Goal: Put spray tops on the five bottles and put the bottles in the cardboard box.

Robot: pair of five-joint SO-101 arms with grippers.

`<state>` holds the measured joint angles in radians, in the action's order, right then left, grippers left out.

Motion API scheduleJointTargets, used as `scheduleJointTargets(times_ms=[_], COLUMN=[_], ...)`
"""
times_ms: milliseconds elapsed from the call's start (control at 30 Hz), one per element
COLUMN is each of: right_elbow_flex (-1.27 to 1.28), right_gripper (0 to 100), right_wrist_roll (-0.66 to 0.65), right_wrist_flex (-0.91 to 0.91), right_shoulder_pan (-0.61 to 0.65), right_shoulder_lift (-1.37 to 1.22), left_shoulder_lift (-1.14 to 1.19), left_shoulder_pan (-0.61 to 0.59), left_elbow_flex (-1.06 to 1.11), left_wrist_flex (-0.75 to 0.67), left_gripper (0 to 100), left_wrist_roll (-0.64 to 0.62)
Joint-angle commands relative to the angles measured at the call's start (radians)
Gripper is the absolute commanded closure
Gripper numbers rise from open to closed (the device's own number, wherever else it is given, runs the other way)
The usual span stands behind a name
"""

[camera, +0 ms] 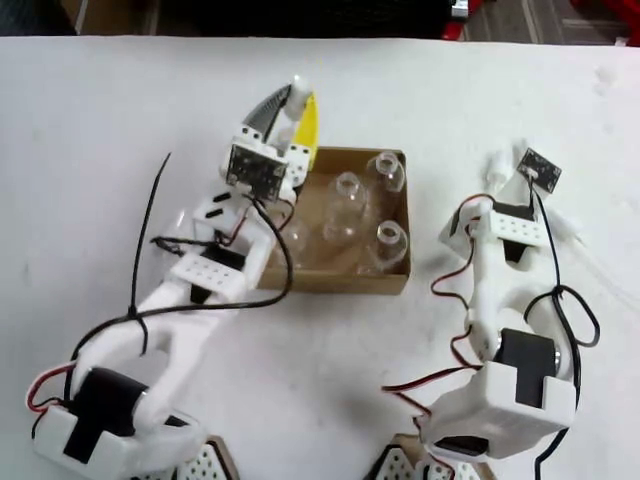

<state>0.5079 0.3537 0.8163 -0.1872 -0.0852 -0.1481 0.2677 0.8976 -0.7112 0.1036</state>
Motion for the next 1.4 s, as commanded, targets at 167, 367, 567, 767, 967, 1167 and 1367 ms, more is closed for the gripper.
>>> scheduleJointTargets(times_ms=[167,367,567,767,967,1167,1367], right_elbow_flex=[-0.029,-0.029,-0.031,-0.031,-0.031,-0.031,-0.028], right_gripper=[97.8,97.8,97.8,97.8,97.8,97.8,97.8], right_wrist_roll=[-0.008,-0.008,-0.008,-0.008,-0.008,-0.008,-0.008], right_wrist_flex=[-0.015,-0.015,-0.015,-0.015,-0.015,-0.015,-0.015], right_shoulder_pan=[-0.007,-0.007,-0.005,-0.007,-0.008,-0.008,-0.002], right_shoulder_lift=[0.005,0.005,0.005,0.005,0.005,0.005,0.005], left_shoulder_lift=[-0.015,-0.016,-0.127,-0.297,-0.515,-0.723,-1.027], left_shoulder_pan=[-0.012,-0.038,-0.047,-0.047,-0.130,-0.282,-0.466], left_elbow_flex=[0.049,0.048,0.097,0.152,0.149,0.153,0.152], left_wrist_flex=[-0.028,-0.029,-0.023,0.052,0.267,0.532,0.984], left_gripper=[79,82,82,84,86,86,86], left_wrist_roll=[0.005,0.005,0.005,0.003,-0.071,-0.170,-0.344])
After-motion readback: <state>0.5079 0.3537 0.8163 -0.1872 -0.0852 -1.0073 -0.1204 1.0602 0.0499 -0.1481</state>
